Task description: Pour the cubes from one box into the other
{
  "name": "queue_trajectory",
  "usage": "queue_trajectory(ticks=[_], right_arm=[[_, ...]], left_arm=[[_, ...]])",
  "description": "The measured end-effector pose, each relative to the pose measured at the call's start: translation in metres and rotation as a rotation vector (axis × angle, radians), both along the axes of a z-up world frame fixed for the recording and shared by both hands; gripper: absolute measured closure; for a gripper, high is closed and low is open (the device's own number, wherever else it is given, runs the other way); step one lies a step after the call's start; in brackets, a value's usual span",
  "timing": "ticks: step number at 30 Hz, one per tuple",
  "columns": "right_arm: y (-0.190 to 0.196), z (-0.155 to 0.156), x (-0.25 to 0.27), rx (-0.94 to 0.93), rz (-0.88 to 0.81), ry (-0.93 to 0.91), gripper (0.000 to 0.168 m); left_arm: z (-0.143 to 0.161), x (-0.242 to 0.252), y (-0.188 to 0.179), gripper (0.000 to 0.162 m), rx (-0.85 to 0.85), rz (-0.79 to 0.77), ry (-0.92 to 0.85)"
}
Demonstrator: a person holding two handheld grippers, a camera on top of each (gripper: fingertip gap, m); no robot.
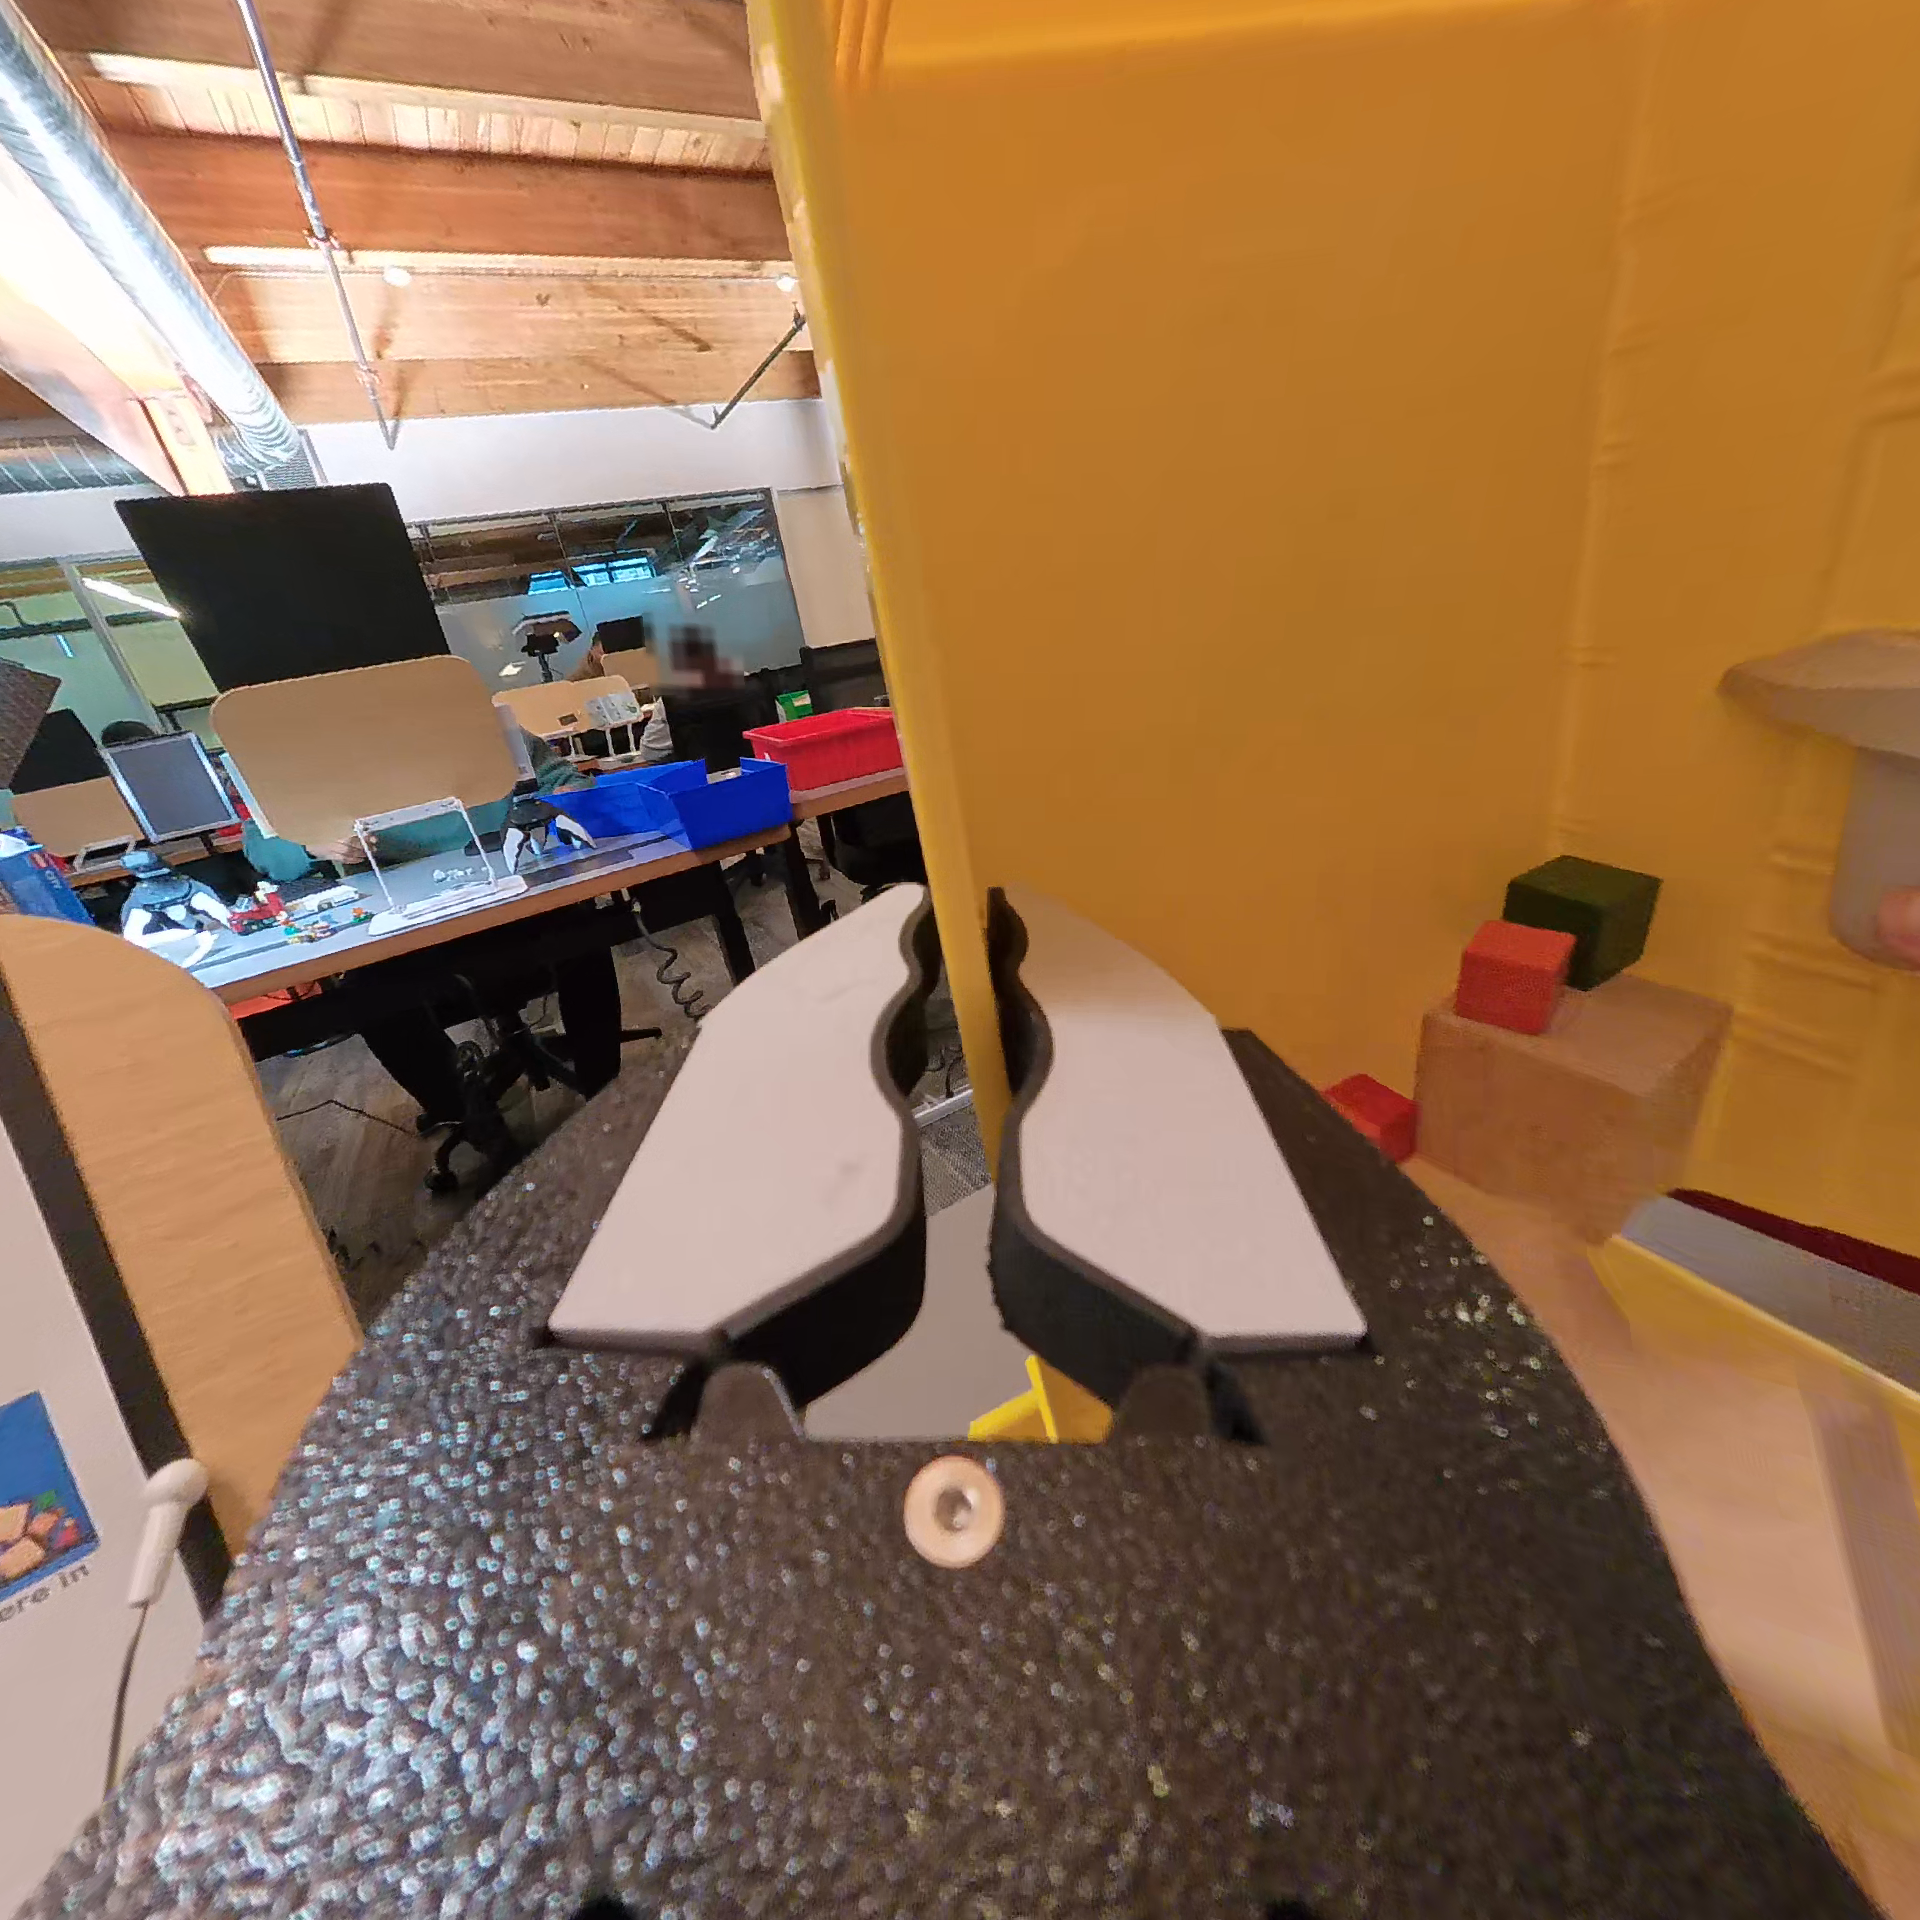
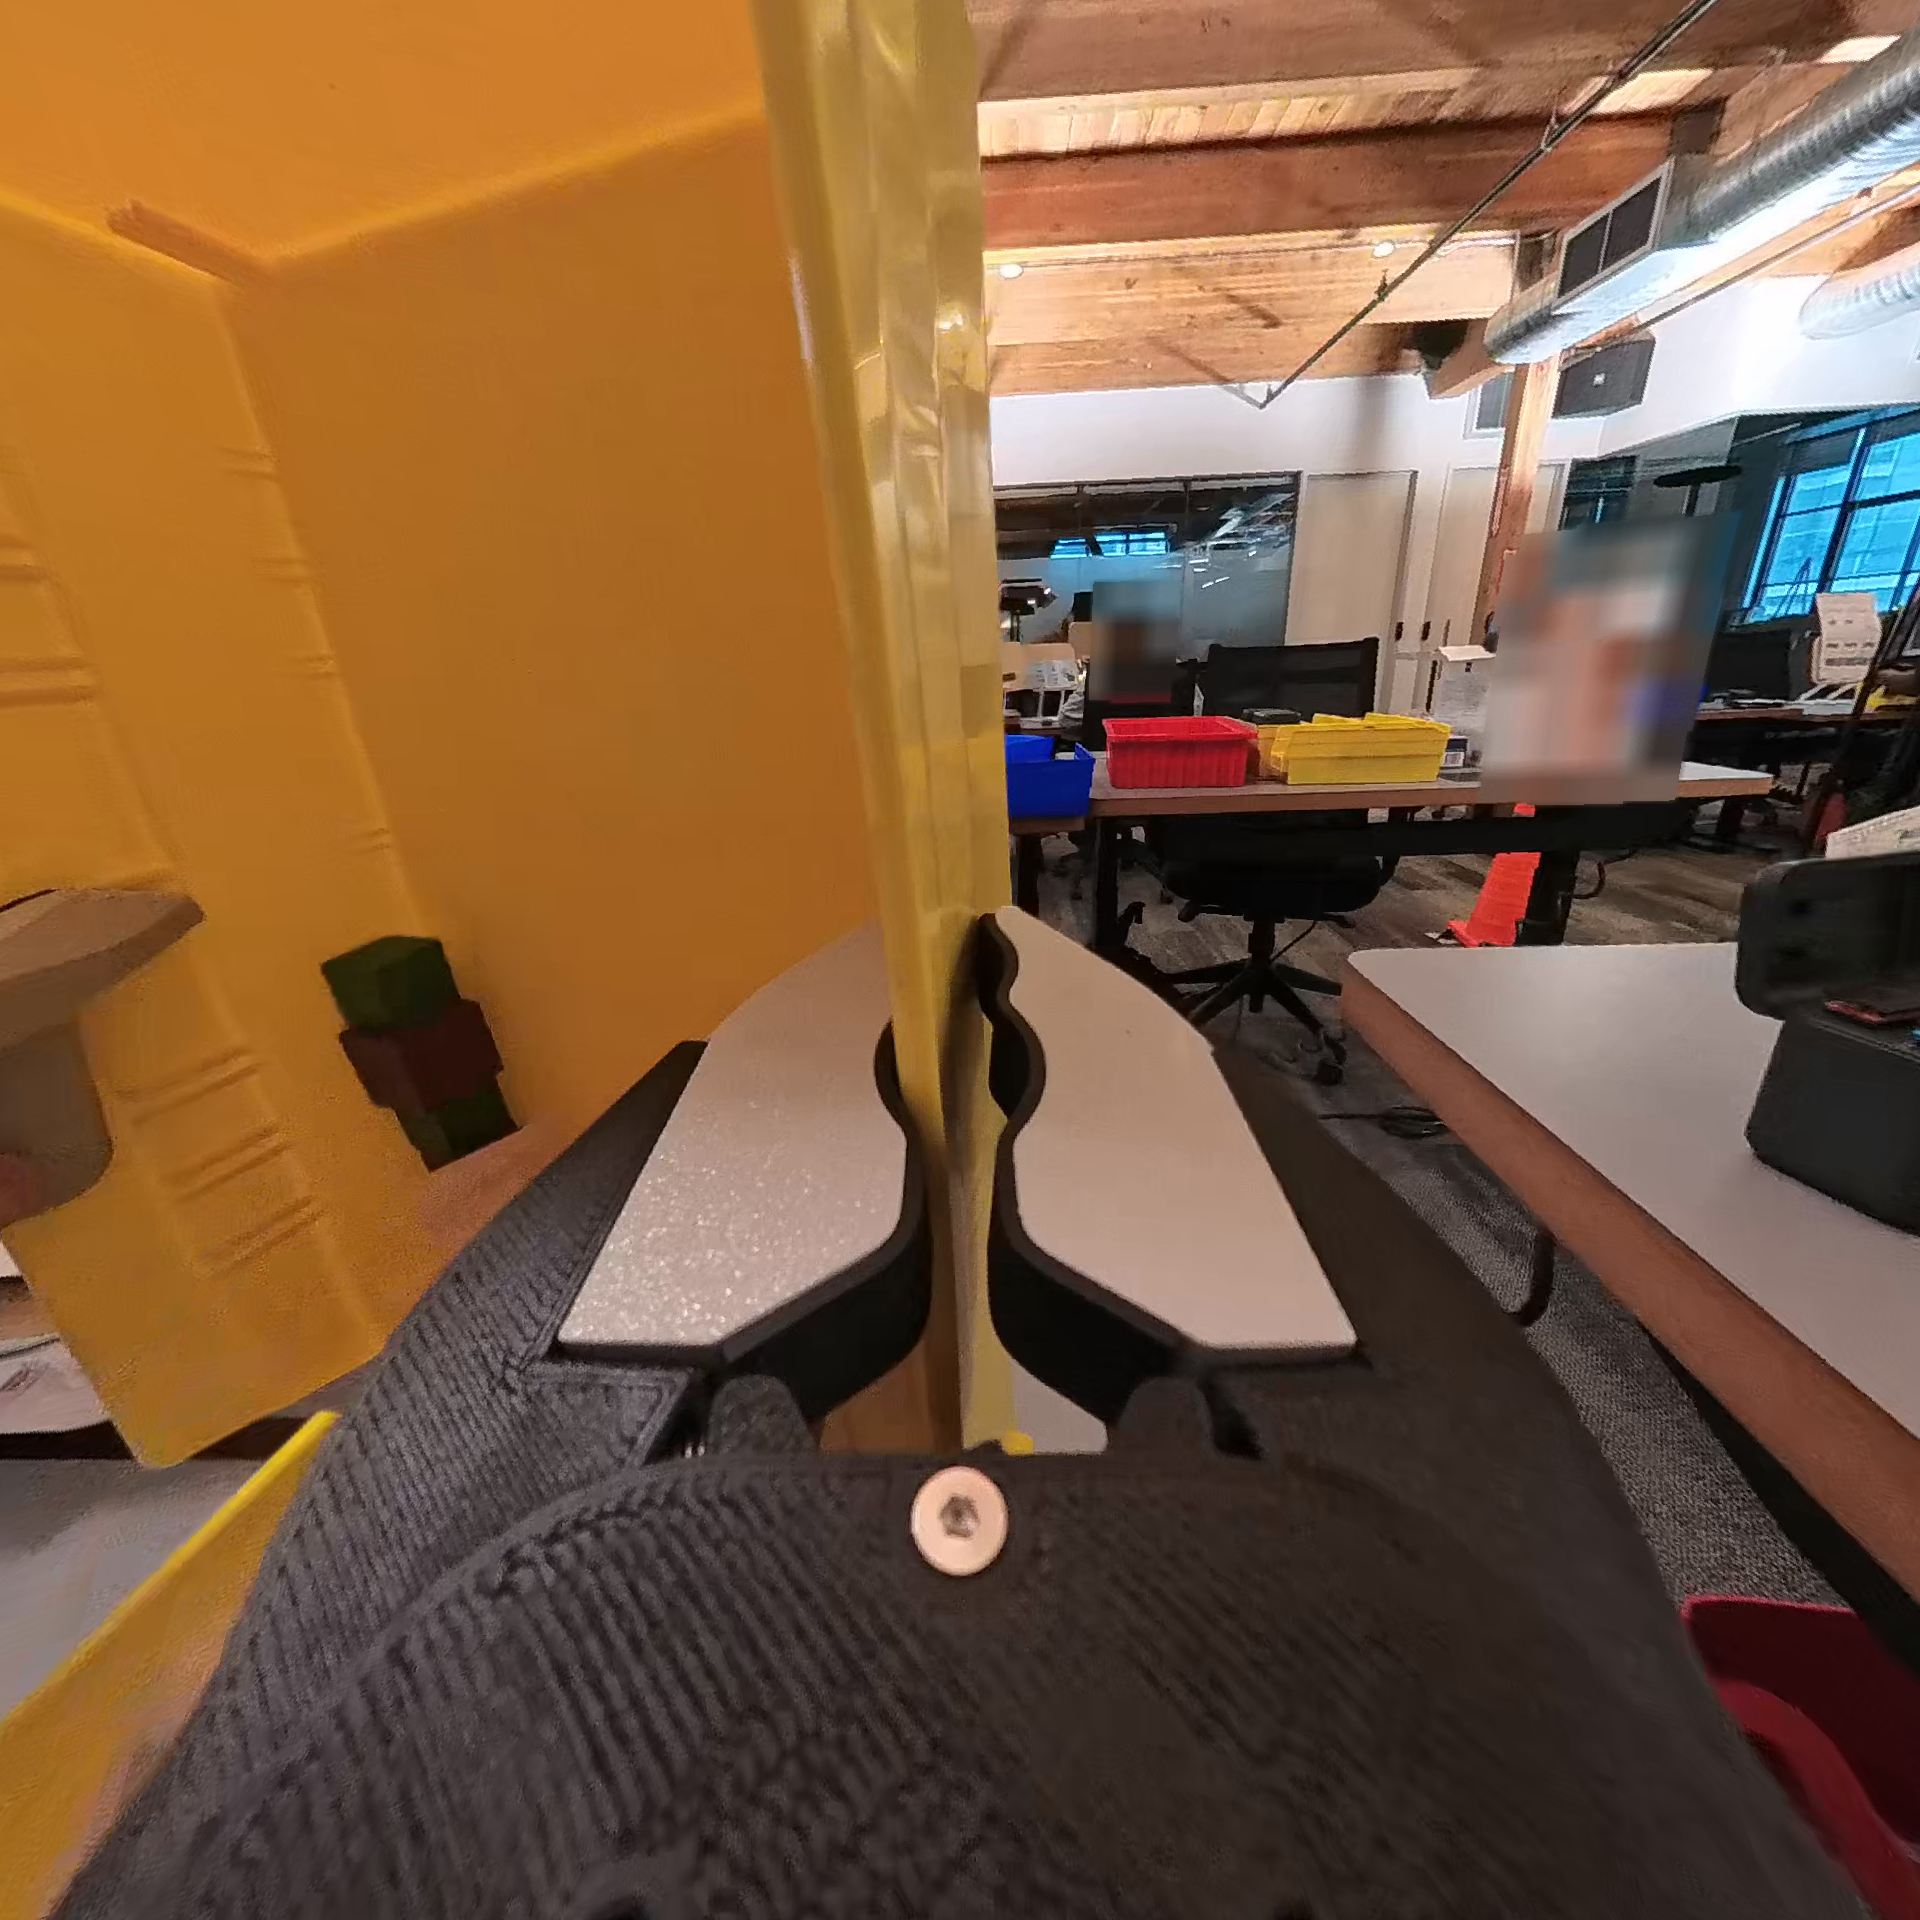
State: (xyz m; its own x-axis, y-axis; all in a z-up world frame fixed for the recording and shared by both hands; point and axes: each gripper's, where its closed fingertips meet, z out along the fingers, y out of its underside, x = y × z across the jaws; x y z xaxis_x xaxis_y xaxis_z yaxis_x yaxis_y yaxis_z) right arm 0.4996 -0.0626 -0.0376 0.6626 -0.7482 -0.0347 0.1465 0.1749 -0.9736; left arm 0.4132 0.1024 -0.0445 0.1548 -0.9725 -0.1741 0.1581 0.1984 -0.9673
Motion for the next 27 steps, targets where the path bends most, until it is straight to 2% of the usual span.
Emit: queue_trajectory(ticks=[14,27], right_arm=[[-0.005,0.018,-0.005,0.073,0.024,-0.051,0.162],[0.004,0.022,-0.007,0.058,0.067,-0.099,0.162]], left_arm=[[0.019,-0.008,-0.008,0.152,0.023,-0.029,-0.071],[0.010,-0.014,-0.005,0.149,0.006,-0.016,-0.108]])
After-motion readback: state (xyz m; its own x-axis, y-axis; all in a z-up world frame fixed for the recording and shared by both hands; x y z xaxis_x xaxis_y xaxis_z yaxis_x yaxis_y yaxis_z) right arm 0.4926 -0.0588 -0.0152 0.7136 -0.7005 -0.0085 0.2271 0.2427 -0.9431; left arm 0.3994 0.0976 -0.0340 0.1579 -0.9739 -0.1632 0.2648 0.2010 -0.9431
